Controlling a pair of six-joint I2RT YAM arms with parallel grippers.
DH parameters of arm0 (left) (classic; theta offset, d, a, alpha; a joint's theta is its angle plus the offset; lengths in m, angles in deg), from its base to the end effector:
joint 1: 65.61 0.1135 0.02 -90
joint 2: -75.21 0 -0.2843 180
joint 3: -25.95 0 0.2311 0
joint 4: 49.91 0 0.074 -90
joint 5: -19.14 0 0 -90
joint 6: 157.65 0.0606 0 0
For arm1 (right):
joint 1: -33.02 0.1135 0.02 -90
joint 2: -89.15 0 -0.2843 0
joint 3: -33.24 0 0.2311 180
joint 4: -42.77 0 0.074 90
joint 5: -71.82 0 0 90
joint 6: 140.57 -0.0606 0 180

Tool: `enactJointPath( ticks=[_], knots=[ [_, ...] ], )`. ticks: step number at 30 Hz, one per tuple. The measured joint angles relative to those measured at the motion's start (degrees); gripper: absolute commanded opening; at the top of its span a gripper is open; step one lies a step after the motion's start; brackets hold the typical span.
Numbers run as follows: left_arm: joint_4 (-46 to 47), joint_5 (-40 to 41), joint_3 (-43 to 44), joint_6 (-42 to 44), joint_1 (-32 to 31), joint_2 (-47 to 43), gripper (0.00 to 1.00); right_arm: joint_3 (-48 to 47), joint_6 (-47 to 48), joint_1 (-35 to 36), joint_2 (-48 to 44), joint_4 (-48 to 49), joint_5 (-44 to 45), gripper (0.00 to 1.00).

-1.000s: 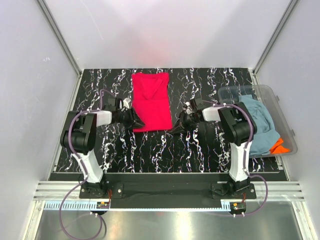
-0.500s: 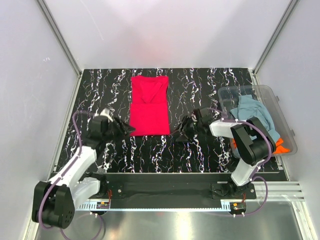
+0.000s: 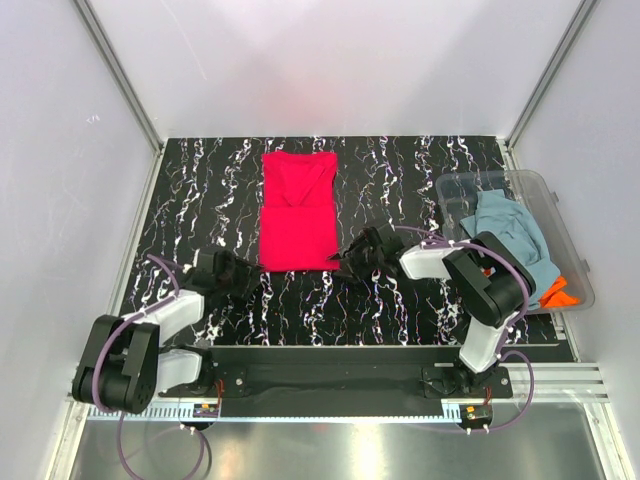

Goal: Fold and stack the t-shirts
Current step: Fold the tshirt

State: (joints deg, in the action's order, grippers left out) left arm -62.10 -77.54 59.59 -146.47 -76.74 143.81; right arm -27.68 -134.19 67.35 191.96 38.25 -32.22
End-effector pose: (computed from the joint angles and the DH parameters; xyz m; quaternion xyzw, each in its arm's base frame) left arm 0.1919 -0.0449 0.1474 -0.4999 0.7837 -0.2961 0.2196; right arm 0.2780 0.2076 0.1402 0.3430 0.8565 0.3743 0.0927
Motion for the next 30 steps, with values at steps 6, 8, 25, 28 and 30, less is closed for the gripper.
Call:
enactJointPath(
  ticks=[6, 8, 25, 28, 30],
  knots=[
    [2.4, 1.3, 1.5, -4.0, 0.0, 3.7, 0.56, -1.3, -6.7, 0.5, 1.9, 1.2, 3.0, 0.50],
    [3.1, 1.4, 2.1, -4.5, 0.0, 4.8, 0.57, -1.3, -8.0, 0.8, 1.9, 1.2, 3.9, 0.49],
    [4.3, -1.1, 6.5, 1.0, 2.1, 12.3, 0.00, -3.6, -6.0, 1.0, 4.5, 0.3, 4.8, 0.00],
    [-0.9, -1.1, 5.7, 3.4, 2.1, 7.5, 0.00, -3.8, -1.3, 1.0, 3.0, -3.1, 4.0, 0.00],
    [-4.7, -1.4, 4.4, 4.8, 2.0, 2.2, 0.00, -3.1, 2.1, 1.1, 0.9, -6.3, 3.2, 0.00]
  ],
)
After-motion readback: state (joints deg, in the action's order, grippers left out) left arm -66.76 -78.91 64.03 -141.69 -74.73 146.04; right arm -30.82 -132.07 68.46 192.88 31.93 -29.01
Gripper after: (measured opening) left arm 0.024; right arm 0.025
